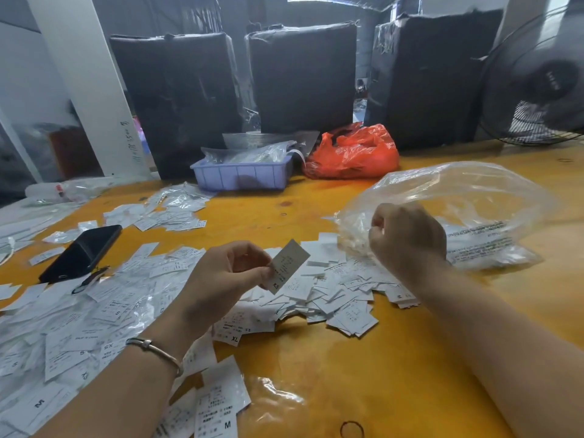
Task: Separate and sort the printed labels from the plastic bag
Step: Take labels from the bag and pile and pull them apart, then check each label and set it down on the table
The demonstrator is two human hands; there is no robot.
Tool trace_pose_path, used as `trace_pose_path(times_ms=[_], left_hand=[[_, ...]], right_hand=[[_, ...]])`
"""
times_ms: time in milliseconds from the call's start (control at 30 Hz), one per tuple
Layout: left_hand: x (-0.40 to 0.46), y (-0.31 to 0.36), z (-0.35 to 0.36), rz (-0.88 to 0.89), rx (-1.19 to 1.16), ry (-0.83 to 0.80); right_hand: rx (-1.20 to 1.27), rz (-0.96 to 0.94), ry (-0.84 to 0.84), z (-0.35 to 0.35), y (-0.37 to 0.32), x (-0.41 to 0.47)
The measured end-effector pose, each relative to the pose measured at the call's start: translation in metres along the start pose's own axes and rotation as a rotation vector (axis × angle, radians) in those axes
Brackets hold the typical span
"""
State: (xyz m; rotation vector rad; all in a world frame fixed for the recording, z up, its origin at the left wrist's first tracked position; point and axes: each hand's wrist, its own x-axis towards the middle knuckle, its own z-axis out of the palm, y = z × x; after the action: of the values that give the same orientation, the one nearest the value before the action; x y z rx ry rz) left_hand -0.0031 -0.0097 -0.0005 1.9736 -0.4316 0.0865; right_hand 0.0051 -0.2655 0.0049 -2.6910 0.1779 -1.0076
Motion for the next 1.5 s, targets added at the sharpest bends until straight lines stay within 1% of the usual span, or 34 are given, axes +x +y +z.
trace_pose_path(times_ms=[67, 133, 200, 267, 367, 633, 700, 767, 800, 833, 867, 900, 967, 1000, 1033, 1067, 1133, 1233, 1367, 1433, 1500], left_hand=[[0.0, 0.0, 0.0, -0.001, 0.016, -0.005], [-0.001, 0.001, -0.001, -0.003, 0.022, -0.017], [-0.002, 0.001, 0.001, -0.005, 0.016, -0.017], [-0.002, 0.001, 0.002, -0.013, 0.013, -0.012], [-0.002, 0.001, 0.002, -0.016, 0.018, -0.009], [-0.004, 0.003, 0.002, -0.012, 0.02, -0.018], [-0.004, 0.003, 0.002, -0.01, 0.028, -0.016], [-0.004, 0.003, 0.001, -0.018, 0.034, -0.01], [-0.004, 0.002, 0.001, -0.026, 0.035, -0.003], [-0.003, 0.002, 0.0, -0.037, 0.03, 0.003], [-0.003, 0.002, 0.0, -0.047, 0.018, 0.008], [-0.002, 0.002, 0.0, -0.058, 0.002, 0.008], [-0.002, 0.002, -0.001, -0.083, -0.041, 0.006], [-0.002, 0.002, -0.001, -0.095, -0.071, 0.002], [-0.002, 0.003, -0.001, -0.105, -0.105, -0.009], [-0.003, 0.005, -0.001, -0.109, -0.139, -0.027], [-0.003, 0.007, -0.002, -0.108, -0.225, -0.071], [-0.003, 0.009, -0.003, -0.102, -0.357, -0.131], [-0.003, 0.01, -0.003, -0.082, -0.521, -0.196], [-0.004, 0.011, -0.004, -0.061, -0.52, -0.2], [-0.004, 0.01, -0.002, -0.076, -0.449, -0.137]], right_hand=[[-0.165, 0.11, -0.1, 0.004, 0.01, 0.005], [-0.278, 0.233, -0.241, 0.008, 0.019, 0.01], [-0.325, 0.297, -0.335, 0.012, 0.026, 0.012], [-0.339, 0.313, -0.368, 0.015, 0.034, 0.012], [-0.354, 0.318, -0.354, 0.015, 0.036, 0.012], [-0.278, 0.293, -0.19, 0.014, 0.037, 0.016], [-0.182, 0.279, -0.083, 0.012, 0.036, 0.015], [0.013, 0.282, 0.077, 0.008, 0.029, 0.011], [0.103, 0.261, 0.12, 0.006, 0.023, 0.009], [0.194, 0.239, 0.108, 0.004, 0.018, 0.006], [0.332, 0.22, 0.047, 0.004, 0.012, 0.004], [0.533, 0.219, -0.064, 0.002, 0.005, 0.003], [0.993, 0.24, -0.389, -0.003, -0.007, 0.0], [1.159, 0.239, -0.547, -0.005, -0.011, -0.002], [1.251, 0.225, -0.654, -0.007, -0.015, -0.004], [1.305, 0.216, -0.716, -0.007, -0.017, -0.005], [1.357, 0.217, -0.745, -0.008, -0.021, -0.008], [1.35, 0.193, -0.703, -0.007, -0.027, -0.012], [1.2, 0.064, -0.612, -0.003, -0.038, -0.021], [1.164, 0.015, -0.552, -0.001, -0.042, -0.023], [1.171, -0.016, -0.516, -0.001, -0.045, -0.025]])
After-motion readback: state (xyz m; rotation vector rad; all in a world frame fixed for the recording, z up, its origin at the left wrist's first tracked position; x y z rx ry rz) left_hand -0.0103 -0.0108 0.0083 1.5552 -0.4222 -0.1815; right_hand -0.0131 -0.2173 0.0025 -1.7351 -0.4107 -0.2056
